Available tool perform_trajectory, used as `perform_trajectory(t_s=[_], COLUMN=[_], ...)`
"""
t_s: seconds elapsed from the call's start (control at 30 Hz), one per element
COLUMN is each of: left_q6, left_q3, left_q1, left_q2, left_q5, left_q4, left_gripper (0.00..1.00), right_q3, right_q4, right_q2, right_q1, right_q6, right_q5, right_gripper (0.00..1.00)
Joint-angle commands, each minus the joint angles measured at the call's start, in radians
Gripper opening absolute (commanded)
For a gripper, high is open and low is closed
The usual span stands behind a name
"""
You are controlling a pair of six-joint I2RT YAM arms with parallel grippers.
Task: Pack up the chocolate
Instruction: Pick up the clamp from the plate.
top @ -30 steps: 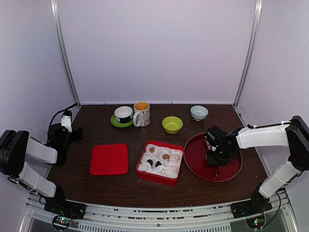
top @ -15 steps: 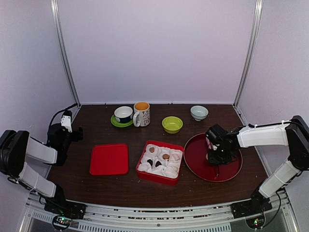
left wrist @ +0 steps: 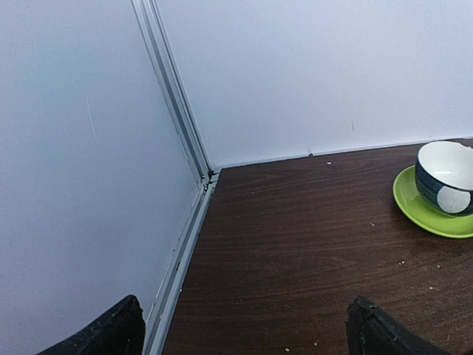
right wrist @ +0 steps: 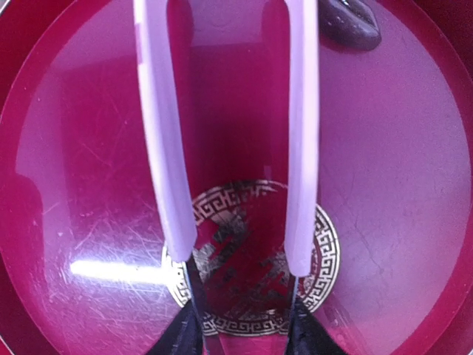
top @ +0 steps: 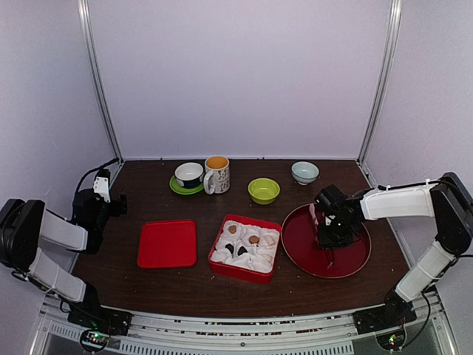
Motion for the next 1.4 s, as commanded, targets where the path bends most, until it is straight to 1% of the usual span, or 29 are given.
perform_trajectory(t_s=[0.0,0.17,0.27,0.5,0.67,0.77,1.1,1.23,1.37], left_q6=[-0.004,-0.004,-0.004,-0.004,-0.004,-0.004,-0.003,-0.004,-0.004], left_q3=[0.011,0.011,0.011,0.011,0.011,0.011,0.011,0.011,0.011], left_q1=[0.009,0.009,0.01,0.01,0.009,0.01,0.009,0.01,0.01], left_q2=[0.006,0.006,0.006,0.006,0.006,0.006,0.006,0.006,0.006], left_q5=[0.007,0.008,0.008,0.007,0.008,0.007,0.007,0.007,0.008], left_q4=[0.058,0.058,0.059,0.058,0.058,0.058,0.058,0.058,0.058], left_gripper=[0.98,0.98,0.98,0.98,0.98,0.98,0.98,0.98,0.98], right_q3=[0.023,0.041,0.028,-0.027,-0.064,-0.072,-0.06,-0.054,-0.038], right_q4=[0.011,0.002,-0.004,-0.022,-0.026,-0.04,-0.168,-0.189,-0.189], right_q2=[0.021,0.036,0.016,-0.076,-0.123,-0.151,-0.256,-0.288,-0.295], right_q1=[-0.019,-0.043,-0.047,-0.048,-0.048,-0.048,-0.056,-0.074,-0.091], right_q6=[-0.017,-0.023,-0.023,-0.019,-0.01,-0.022,-0.027,-0.026,-0.035], right_q5=[-0.009,-0.01,-0.014,-0.052,-0.061,-0.071,-0.022,-0.023,-0.041], right_gripper=[0.42,0.42,0.4,0.32,0.23,0.21,0.21,0.22,0.25])
